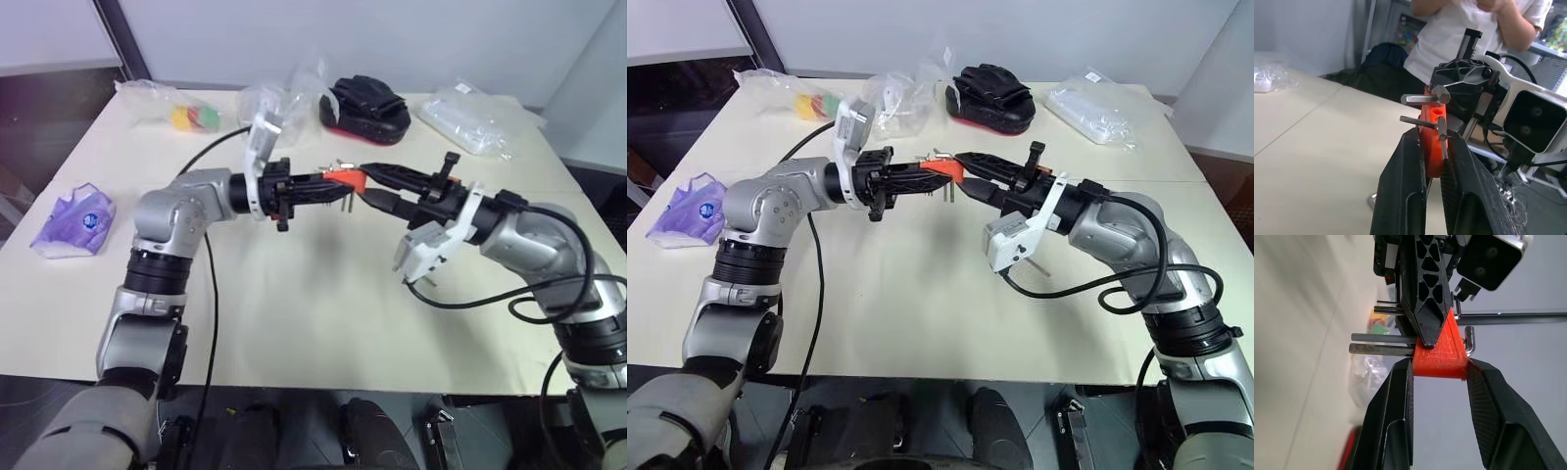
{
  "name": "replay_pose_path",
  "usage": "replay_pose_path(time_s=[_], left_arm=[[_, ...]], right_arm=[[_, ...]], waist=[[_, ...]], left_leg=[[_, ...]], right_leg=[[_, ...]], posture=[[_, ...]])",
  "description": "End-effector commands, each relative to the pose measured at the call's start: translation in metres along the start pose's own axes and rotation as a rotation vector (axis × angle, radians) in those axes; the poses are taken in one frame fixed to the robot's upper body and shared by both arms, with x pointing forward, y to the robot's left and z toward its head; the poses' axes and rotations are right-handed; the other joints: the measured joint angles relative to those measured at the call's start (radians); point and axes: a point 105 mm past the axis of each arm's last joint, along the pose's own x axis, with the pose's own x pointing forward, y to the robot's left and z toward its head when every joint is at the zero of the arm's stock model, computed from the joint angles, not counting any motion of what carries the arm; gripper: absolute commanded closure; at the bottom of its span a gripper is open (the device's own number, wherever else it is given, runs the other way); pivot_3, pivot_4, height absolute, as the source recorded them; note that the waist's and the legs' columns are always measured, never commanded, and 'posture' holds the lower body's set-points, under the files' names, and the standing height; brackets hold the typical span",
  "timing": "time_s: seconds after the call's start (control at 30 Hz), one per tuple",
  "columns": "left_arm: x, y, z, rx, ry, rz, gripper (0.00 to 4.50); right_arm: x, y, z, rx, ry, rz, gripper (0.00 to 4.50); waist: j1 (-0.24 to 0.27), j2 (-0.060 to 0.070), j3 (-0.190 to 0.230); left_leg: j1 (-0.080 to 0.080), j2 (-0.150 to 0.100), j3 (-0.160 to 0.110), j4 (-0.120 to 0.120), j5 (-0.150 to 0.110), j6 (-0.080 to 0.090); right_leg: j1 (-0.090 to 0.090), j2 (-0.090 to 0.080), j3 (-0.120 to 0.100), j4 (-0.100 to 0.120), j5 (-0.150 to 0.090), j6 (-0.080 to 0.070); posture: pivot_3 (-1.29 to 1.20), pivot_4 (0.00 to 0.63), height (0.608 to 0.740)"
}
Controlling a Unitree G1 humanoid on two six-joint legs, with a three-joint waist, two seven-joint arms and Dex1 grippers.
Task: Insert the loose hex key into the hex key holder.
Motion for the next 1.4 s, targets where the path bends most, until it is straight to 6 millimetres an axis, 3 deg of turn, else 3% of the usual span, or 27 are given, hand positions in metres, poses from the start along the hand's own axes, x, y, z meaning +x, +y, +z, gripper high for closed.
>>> replay_pose_path(time_s=[0.03,0.17,0.2,0.33,0.47,0.6,0.73,0.93,1.07,1.4], left_arm=[[0.004,-0.008,0.015,0.059,-0.029,-0.036,4.5],[0.004,-0.009,0.013,0.064,-0.021,-0.037,4.5],[0.004,-0.009,0.012,0.065,-0.019,-0.037,4.5],[0.002,-0.009,0.007,0.093,-0.008,-0.015,4.5],[-0.004,-0.003,0.007,0.158,-0.022,0.058,4.5],[-0.014,0.004,0.005,0.235,-0.043,0.169,4.5],[-0.022,0.006,0.005,0.267,-0.064,0.23,4.5],[-0.026,0.007,0.008,0.328,-0.1,0.298,4.5],[-0.023,0.006,0.007,0.33,-0.111,0.307,4.5],[-0.021,0.002,0.006,0.327,-0.116,0.315,4.5]], right_arm=[[0.001,0.0,0.011,0.004,-0.04,0.009,2.05],[0.0,0.004,0.007,0.003,-0.021,0.03,0.16],[-0.001,0.005,0.006,0.003,-0.013,0.037,0.02],[-0.004,0.009,-0.002,0.024,0.042,0.064,0.02],[-0.018,0.018,-0.025,0.21,0.205,0.086,0.02],[-0.034,0.032,-0.045,0.675,0.379,-0.004,0.02],[-0.042,0.042,-0.051,0.946,0.48,-0.029,0.02],[-0.057,0.085,-0.042,1.321,0.628,0.122,0.02],[-0.07,0.117,-0.04,1.409,0.729,0.229,0.02],[-0.082,0.144,-0.06,1.415,0.842,0.242,0.02]], waist=[[0.0,0.0,0.0],[0.0,0.0,0.0],[0.0,0.0,0.0],[0.0,0.0,0.0],[0.003,0.0,0.0],[0.006,0.0,0.0],[0.005,0.0,0.0],[0.007,0.0,0.0],[0.006,0.0,0.0],[0.004,0.0,0.0]], left_leg=[[0.0,0.0,0.0,0.0,0.0,0.0],[0.0,0.0,0.0,0.0,0.0,0.0],[0.0,0.0,0.0,0.0,0.0,0.0],[0.0,0.0,0.0,0.0,0.0,0.0],[0.0,0.0,0.0,0.0,0.0,0.0],[0.0,0.0,0.0,0.001,0.0,0.0],[0.0,0.0,-0.001,0.001,0.0,0.0],[0.0,0.0,-0.001,0.001,0.0,0.0],[0.0,0.0,-0.001,0.001,0.0,0.0],[0.0,0.0,-0.001,0.0,0.0,0.0]], right_leg=[[0.0,0.0,0.0,0.0,0.0,0.0],[0.0,0.0,0.0,0.0,0.0,0.0],[0.0,0.0,0.0,0.0,0.0,0.0],[0.0,0.0,0.0,0.0,0.0,0.0],[0.0,0.0,0.0,0.0,0.0,0.0],[0.001,0.0,0.0,0.001,0.0,0.0],[0.0,0.0,0.0,0.002,0.0,0.0],[0.001,0.0,0.0,0.001,0.0,0.0],[0.001,0.0,0.0,0.001,0.0,0.0],[0.0,0.0,0.0,0.001,0.0,0.0]], posture=[[0.0,0.15,0.74],[0.0,0.15,0.74],[0.0,0.15,0.74],[0.0,0.15,0.74],[0.0,0.15,0.74],[0.0,0.15,0.74],[0.0,0.15,0.74],[0.0,0.15,0.74],[0.0,0.15,0.74],[0.0,0.15,0.74]])
